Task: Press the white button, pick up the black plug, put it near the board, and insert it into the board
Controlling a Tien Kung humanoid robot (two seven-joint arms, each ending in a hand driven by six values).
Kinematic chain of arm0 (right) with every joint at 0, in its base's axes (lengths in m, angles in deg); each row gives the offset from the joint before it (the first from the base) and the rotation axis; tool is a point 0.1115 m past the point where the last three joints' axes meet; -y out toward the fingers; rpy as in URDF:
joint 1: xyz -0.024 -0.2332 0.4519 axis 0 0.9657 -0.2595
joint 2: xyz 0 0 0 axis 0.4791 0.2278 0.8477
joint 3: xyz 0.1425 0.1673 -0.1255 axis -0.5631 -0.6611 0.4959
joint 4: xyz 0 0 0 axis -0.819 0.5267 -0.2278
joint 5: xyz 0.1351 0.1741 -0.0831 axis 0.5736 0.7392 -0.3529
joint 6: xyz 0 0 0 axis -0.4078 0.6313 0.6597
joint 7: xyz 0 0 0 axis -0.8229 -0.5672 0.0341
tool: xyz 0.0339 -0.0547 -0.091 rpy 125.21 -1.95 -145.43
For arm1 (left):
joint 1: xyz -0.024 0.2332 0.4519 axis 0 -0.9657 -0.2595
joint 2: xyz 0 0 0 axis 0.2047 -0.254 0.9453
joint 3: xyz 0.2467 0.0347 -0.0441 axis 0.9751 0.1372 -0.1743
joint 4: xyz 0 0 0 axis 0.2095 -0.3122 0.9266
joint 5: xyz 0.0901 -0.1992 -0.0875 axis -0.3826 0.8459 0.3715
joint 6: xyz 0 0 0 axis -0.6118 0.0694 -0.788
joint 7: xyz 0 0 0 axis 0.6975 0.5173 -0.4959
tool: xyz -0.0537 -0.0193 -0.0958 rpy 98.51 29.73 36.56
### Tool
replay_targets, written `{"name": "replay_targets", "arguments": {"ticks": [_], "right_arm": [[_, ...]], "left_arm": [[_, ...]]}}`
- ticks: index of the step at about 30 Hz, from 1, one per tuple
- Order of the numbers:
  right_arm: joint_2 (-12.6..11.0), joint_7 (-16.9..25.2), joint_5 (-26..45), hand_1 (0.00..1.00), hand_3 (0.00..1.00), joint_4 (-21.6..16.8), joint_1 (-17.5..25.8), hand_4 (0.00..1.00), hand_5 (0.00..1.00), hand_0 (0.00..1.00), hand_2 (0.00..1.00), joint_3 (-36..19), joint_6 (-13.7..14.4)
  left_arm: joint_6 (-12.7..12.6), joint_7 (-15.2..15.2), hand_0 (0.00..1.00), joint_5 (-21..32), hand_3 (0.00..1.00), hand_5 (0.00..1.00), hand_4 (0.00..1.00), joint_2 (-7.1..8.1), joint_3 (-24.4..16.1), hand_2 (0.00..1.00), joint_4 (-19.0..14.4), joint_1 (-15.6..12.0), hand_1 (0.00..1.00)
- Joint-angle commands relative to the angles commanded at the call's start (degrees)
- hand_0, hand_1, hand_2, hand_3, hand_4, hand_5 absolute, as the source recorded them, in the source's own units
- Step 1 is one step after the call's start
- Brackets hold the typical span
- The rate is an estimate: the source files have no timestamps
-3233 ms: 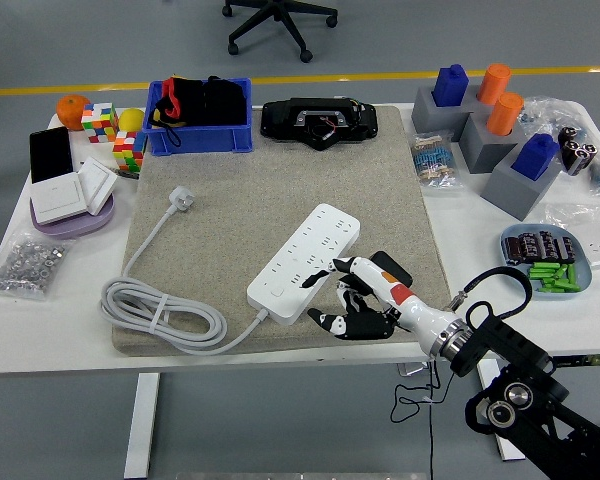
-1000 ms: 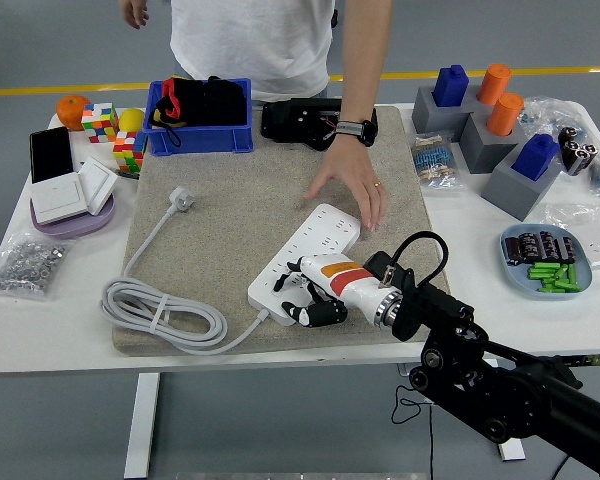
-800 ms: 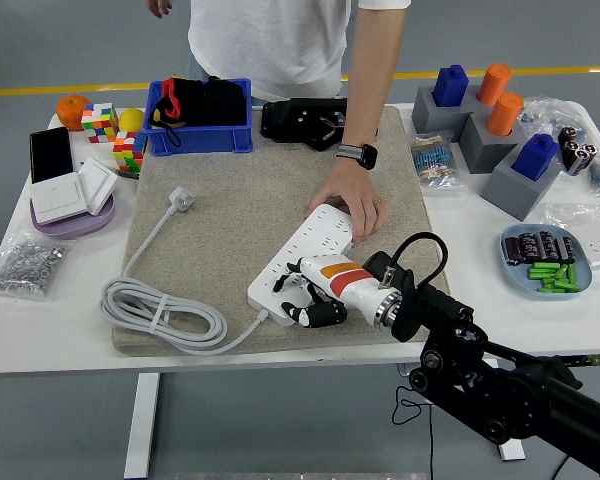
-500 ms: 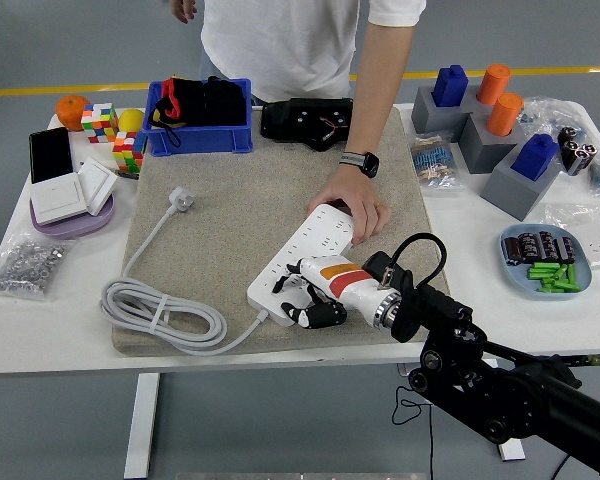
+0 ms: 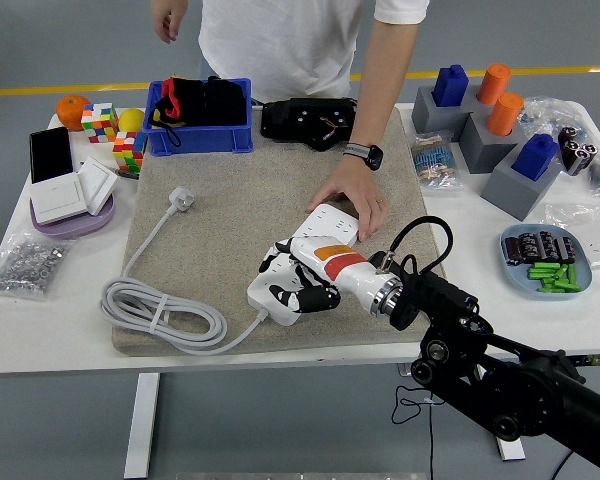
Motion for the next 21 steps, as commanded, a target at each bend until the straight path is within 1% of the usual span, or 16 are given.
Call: {"name": "replay_targets", "arguments": {"ticks": [3,4,9,10,11,15,16,21], "right_arm": [[-0.4,0.3,0.2,0.002,0.611,-1.3,0.8,0.644,0.139,0.002,0.090,-1.7,0.2],[-0.6,0.5,0.7,0.062,0.623,-1.9,1.3,0.603,0.134,0.012,0.160,-2.7,0.4],[-2.0,2.5,3.1,0.062,0.623,-3.7,3.9,0.603,0.134,0.012,0.160,-7.3,1.5],[-2.1,2.8,3.4,0.358,0.649,-3.9,4.4,0.783,0.179,0.387,0.409,-8.2,1.8],[-2.5,3.3,3.9,0.358,0.649,-4.2,5.3,0.783,0.179,0.387,0.409,-9.5,2.9],[-3.3,4.1,4.7,0.358,0.649,-5.2,7.6,0.783,0.179,0.387,0.409,-13.2,5.0],[-3.5,4.0,4.8,0.626,0.722,-5.5,8.3,0.964,0.279,0.630,0.609,-14.1,5.4],[-4.6,2.9,4.5,0.626,0.722,-6.7,11.5,0.964,0.279,0.630,0.609,-17.7,6.2]], "left_arm": [[0.0,0.0,0.688,0.0,0.632,0.169,0.561,0.01,-0.1,0.612,0.0,0.1,0.634],[0.0,0.0,0.688,-0.1,0.632,0.169,0.560,0.02,-0.1,0.612,0.0,0.1,0.635],[-0.1,0.0,0.688,-0.4,0.632,0.169,0.560,0.13,-0.4,0.612,0.0,0.1,0.635],[-0.1,0.0,0.689,-0.4,0.632,0.168,0.560,0.16,-0.4,0.613,0.0,0.1,0.636],[-0.1,0.1,0.689,-0.6,0.632,0.168,0.560,0.19,-0.6,0.613,0.0,0.1,0.636],[-0.1,0.0,0.689,-0.5,0.632,0.168,0.560,0.19,-0.5,0.613,0.0,0.1,0.636],[-0.1,0.0,0.687,-0.6,0.632,0.168,0.561,0.18,-0.6,0.612,0.0,0.1,0.634],[-0.2,0.0,0.687,-0.3,0.632,0.168,0.561,0.11,-0.3,0.612,0.0,0.1,0.634]]}}
